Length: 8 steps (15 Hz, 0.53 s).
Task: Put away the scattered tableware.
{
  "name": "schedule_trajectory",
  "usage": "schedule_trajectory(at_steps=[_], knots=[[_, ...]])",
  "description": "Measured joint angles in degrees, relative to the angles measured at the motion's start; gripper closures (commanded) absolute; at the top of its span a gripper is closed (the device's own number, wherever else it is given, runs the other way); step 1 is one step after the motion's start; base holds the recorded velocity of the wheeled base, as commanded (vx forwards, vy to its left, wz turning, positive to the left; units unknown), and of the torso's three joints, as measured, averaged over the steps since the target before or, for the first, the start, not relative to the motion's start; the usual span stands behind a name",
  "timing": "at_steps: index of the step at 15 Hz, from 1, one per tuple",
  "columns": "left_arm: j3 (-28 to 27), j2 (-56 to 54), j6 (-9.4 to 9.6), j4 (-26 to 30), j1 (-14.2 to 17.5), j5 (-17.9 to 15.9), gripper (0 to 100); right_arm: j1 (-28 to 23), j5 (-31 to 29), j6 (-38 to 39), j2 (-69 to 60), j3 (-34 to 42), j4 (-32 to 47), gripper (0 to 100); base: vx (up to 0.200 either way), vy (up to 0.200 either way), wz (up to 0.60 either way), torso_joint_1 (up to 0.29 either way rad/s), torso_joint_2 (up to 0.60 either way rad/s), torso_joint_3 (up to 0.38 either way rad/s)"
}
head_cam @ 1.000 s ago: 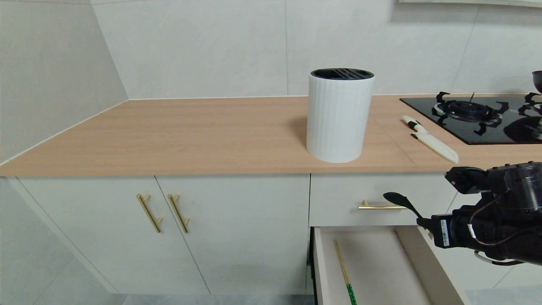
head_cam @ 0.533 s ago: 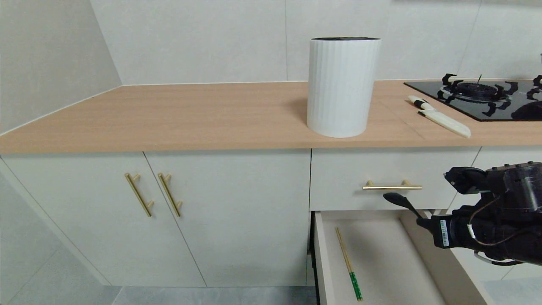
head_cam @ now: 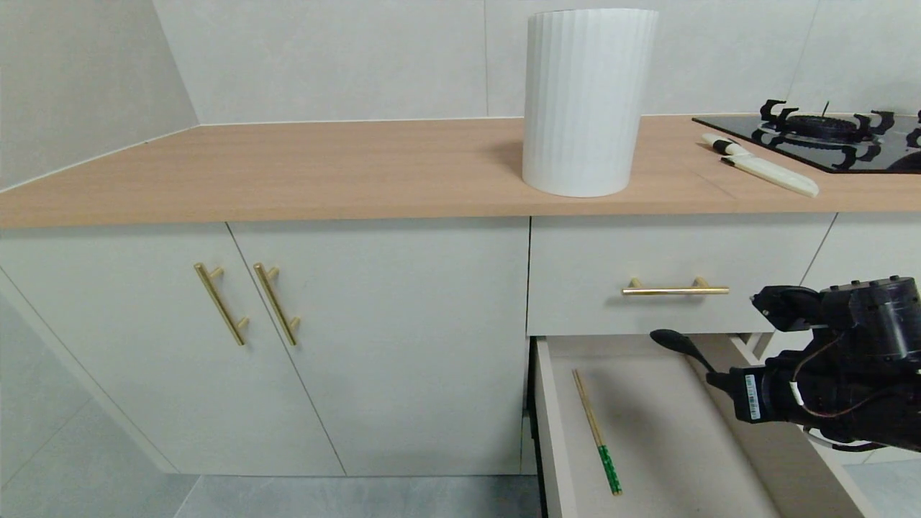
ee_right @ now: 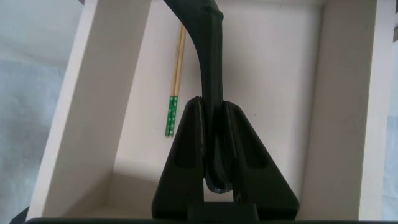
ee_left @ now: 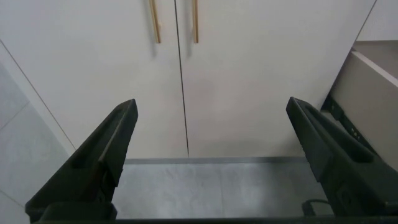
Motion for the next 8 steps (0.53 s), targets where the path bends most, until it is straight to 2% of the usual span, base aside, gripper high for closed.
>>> schedule_trajectory(at_steps=[8], knots=[[0.0, 0.0, 0.0, 0.05, 0.0, 0.0, 0, 0.33, -0.4, 0.17, 5.01, -0.43, -1.65, 100, 0.0, 0.0, 0.0, 0.0, 0.0, 0.0]])
